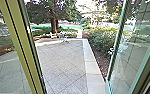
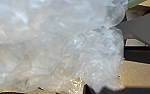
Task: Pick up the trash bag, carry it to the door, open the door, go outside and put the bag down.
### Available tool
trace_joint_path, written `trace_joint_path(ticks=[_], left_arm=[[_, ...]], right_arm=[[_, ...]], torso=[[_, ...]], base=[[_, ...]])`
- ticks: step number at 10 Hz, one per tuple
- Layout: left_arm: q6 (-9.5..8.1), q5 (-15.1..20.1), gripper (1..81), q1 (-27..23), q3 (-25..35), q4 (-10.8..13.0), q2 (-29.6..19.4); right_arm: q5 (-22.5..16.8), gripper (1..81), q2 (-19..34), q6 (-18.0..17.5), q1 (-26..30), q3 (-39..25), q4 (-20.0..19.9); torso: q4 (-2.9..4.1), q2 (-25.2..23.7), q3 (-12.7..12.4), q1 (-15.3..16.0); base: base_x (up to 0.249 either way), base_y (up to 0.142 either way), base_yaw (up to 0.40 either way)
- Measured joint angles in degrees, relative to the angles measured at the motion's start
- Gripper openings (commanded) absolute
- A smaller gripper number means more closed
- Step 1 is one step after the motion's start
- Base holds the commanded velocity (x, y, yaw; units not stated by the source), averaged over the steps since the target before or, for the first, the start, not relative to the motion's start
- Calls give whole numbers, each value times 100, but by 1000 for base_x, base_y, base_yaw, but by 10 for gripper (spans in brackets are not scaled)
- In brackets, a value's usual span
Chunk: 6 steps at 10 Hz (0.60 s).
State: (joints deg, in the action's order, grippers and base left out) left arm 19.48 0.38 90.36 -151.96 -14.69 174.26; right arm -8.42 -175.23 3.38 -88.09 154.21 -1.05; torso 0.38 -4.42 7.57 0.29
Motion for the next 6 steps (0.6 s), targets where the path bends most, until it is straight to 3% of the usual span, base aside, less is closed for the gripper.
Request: trace_joint_path(ticks=[6], left_arm=[[0,0,10,0,0,34,5]], right_arm=[[13,811,-16,0,-2,28,1]], torso=[[0,0,0,0]], base=[[0,-94,0]])
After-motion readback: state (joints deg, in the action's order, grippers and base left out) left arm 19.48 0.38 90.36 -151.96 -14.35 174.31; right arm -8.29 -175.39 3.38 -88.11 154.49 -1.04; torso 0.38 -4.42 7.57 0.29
